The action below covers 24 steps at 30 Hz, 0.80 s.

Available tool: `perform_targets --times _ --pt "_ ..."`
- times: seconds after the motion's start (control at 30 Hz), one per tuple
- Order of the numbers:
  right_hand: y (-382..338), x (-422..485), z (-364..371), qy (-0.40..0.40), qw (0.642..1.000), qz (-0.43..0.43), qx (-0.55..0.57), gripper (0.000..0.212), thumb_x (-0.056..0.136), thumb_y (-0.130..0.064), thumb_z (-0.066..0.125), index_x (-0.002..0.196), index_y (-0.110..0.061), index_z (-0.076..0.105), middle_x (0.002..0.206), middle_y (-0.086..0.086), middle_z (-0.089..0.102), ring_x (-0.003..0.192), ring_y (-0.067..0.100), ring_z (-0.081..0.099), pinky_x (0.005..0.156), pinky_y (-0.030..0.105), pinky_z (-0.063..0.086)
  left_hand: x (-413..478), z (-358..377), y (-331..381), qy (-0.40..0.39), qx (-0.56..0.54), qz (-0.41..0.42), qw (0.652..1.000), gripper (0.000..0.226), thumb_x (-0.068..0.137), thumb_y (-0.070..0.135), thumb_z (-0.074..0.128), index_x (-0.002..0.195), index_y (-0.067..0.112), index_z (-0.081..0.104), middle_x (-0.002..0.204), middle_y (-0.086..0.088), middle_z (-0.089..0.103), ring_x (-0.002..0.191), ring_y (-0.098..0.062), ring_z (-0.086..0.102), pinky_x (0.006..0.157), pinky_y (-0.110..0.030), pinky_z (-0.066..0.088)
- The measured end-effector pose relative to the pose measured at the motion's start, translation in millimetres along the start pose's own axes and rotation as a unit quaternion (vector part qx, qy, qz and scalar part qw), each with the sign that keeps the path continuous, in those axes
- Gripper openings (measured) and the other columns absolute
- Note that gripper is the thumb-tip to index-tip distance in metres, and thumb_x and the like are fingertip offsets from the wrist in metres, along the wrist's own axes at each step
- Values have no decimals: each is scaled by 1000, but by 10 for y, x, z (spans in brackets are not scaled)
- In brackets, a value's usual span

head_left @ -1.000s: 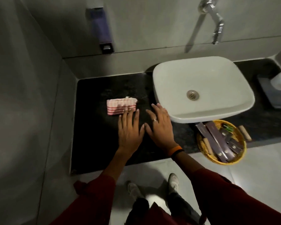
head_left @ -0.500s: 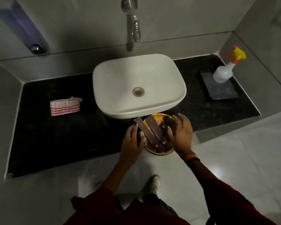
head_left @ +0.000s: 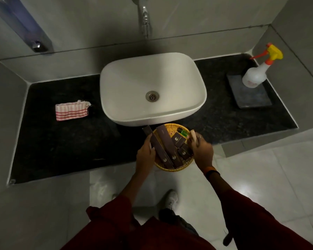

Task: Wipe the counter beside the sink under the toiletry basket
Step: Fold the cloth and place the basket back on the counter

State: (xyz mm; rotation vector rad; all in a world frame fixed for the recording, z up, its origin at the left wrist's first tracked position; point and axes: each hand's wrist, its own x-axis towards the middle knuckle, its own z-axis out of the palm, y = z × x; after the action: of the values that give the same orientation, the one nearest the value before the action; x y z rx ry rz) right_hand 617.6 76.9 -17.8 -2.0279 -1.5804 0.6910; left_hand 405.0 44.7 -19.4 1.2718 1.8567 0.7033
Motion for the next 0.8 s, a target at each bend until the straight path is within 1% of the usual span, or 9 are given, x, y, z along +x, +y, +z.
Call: perform_targets --times 0.1,0.2,0.3,0.4,0.53,0.6,0.67,0.77,0.8 --pt "-96 -237 136 40 998 -38 8 29 103 -17 56 127 -4 65 92 16 76 78 31 72 66 36 56 -30 -207 -164 11 14 -17 1000 57 96 17 49 149 34 35 135 -11 62 122 -33 60 100 -37 47" --pt "-334 -494 417 32 999 -28 20 27 104 -20 53 123 -6 66 89 15 76 73 30 72 61 32 53 -94 -586 -466 10 17 -21 1000 50 102 23 41 149 38 31 125 -7 67 113 -29 66 92 -32 49" --pt "-722 -742 814 19 998 -38 36 26 103 -20 55 121 -4 67 90 12 76 72 20 66 58 22 43 -138 -1145 -817 12 22 -23 999 49 103 28 39 149 39 27 128 -4 66 115 -25 64 97 -36 49" --pt "-1248 -973 1276 -6 997 -48 57 25 102 -20 57 121 -7 66 92 10 75 73 16 63 63 25 43 -123 -1826 -1200 18 35 -50 998 51 99 30 40 145 47 26 135 -5 62 121 -30 61 100 -42 47" --pt "-1962 -1157 1932 -38 995 -49 83 26 103 -24 52 120 -9 65 88 9 75 71 18 66 55 21 43 20 -2703 -1653 19 55 -56 997 49 99 39 36 146 47 23 135 -10 61 121 -34 60 103 -51 48" --pt "-2282 -1211 2216 -59 993 -40 93 28 104 -24 49 121 -6 63 90 11 74 77 25 70 60 32 54 142 -3054 -1838 26 53 -57 997 50 100 37 40 148 44 25 134 -12 61 119 -35 61 102 -52 50" --pt "-2539 -1237 2437 -82 992 -14 93 30 104 -21 48 126 -4 60 97 14 73 87 31 71 74 42 60 264 -3325 -1992 25 38 -62 997 51 101 34 45 149 42 28 131 -12 62 115 -32 63 96 -42 52" --pt "-2810 -1222 2622 -94 993 10 68 35 102 -19 52 133 -3 55 109 18 72 100 36 70 86 44 57 454 -3586 -2155 8 25 -59 998 55 101 29 50 151 40 29 129 -10 64 101 -20 66 70 -15 46" --pt "-2870 -1202 2650 -95 994 9 54 37 102 -20 53 135 -3 54 113 19 72 103 37 69 88 44 56 508 -3635 -2183 3 25 -56 998 56 101 28 50 152 39 29 128 -10 64 96 -18 67 64 -10 42"
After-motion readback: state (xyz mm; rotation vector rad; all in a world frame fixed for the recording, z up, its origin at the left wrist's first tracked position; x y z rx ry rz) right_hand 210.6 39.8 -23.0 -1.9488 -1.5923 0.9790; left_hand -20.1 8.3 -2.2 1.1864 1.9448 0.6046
